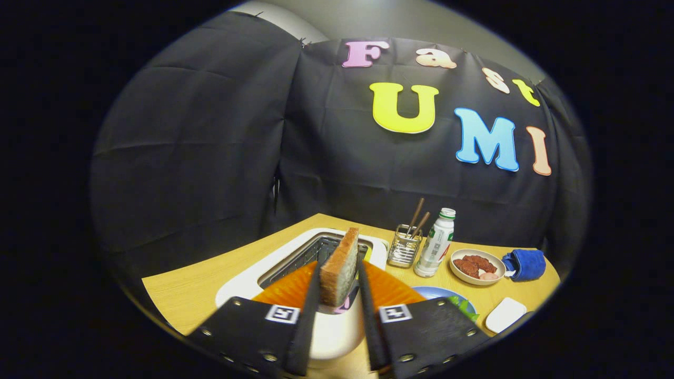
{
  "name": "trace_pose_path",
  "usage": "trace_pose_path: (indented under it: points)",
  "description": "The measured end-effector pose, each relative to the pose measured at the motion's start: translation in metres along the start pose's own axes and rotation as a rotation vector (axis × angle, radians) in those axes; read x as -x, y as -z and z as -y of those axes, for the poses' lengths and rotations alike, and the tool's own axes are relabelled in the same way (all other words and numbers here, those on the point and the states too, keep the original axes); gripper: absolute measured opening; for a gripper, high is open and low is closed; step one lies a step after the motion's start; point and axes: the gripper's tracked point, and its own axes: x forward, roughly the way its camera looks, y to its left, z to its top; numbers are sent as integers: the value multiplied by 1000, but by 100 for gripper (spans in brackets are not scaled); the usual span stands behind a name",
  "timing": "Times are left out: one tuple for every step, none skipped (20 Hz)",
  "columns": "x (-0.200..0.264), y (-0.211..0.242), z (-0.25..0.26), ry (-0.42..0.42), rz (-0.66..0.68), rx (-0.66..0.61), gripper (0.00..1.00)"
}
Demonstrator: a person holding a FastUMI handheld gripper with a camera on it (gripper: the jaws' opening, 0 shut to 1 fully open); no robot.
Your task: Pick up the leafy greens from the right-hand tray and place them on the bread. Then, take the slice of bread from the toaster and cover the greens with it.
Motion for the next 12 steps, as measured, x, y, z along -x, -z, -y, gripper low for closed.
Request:
trace_pose_path:
  points:
    - [-2,1,-5,-23,-3,2,19]
    - [-3,4,-9,-47,-1,-20,22]
    - [-1,3,-9,-61,9,-56,14]
    - [-3,2,-5,-76,12,-74,11]
    - [-1,1,-2,-89,14,-80,8]
    - [-3,1,0,-101,14,-87,8]
    - [-3,-1,0,-109,11,-81,8]
    - [-2,-4,1,-110,16,-77,8]
    - [0,-6,0,-111,22,-68,8]
    - [1,-10,2,-108,35,-63,8]
    - [3,-15,3,-109,46,-62,8]
    - [6,-20,3,-112,56,-65,8]
